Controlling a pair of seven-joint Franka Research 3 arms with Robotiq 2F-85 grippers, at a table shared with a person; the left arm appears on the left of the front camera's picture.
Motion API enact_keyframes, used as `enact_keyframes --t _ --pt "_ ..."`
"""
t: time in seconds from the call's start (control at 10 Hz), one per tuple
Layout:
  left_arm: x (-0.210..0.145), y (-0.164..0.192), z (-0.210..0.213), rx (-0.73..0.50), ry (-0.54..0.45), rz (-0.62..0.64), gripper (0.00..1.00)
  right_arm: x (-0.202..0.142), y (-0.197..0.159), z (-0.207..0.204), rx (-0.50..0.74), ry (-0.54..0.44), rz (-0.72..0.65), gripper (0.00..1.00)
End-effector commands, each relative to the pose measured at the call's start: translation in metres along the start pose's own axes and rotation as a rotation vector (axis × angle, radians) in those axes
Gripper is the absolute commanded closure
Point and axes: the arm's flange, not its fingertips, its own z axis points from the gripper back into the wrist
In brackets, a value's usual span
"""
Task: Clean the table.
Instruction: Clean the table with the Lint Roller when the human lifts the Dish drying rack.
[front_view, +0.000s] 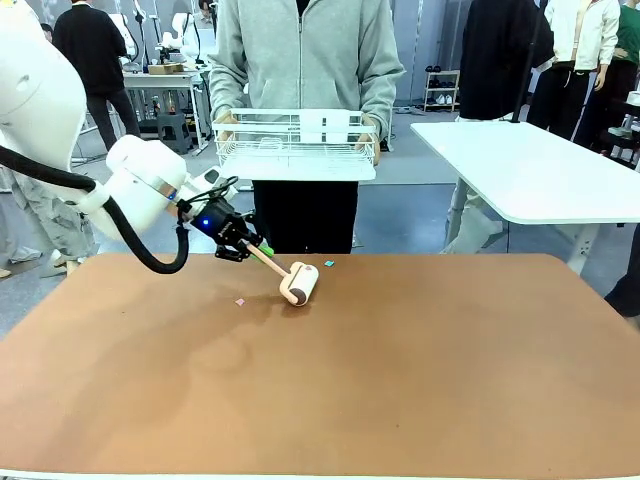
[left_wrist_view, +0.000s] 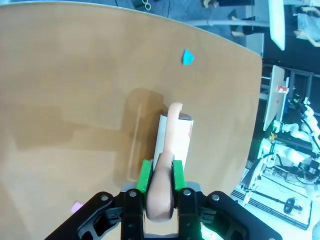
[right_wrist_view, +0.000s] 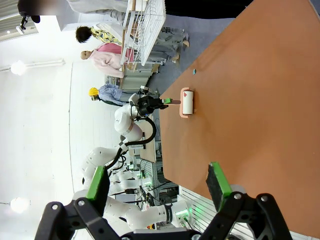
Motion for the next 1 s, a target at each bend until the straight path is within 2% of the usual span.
enact_keyframes --t 0.0,0.4,0.6,0.9 --pt "0.009 0.019 -0.045 0.111 -0.072 0.009 0.78 -0.004 0.002 0.0 0.014 -0.004 0.009 0.0" --pt "-0.001 -0.017 -0.061 0.048 -0.112 -0.014 0.78 -0.004 0.002 0.0 0.014 -0.004 0.009 0.0" --pt "-0.018 -0.033 -0.053 0.018 -0.123 -0.047 0.78 -0.004 0.002 0.0 0.014 -0.004 0.009 0.0" --pt "-0.051 -0.047 -0.016 -0.003 -0.154 -0.035 0.78 -0.004 0.002 0.0 0.014 -0.004 0.009 0.0"
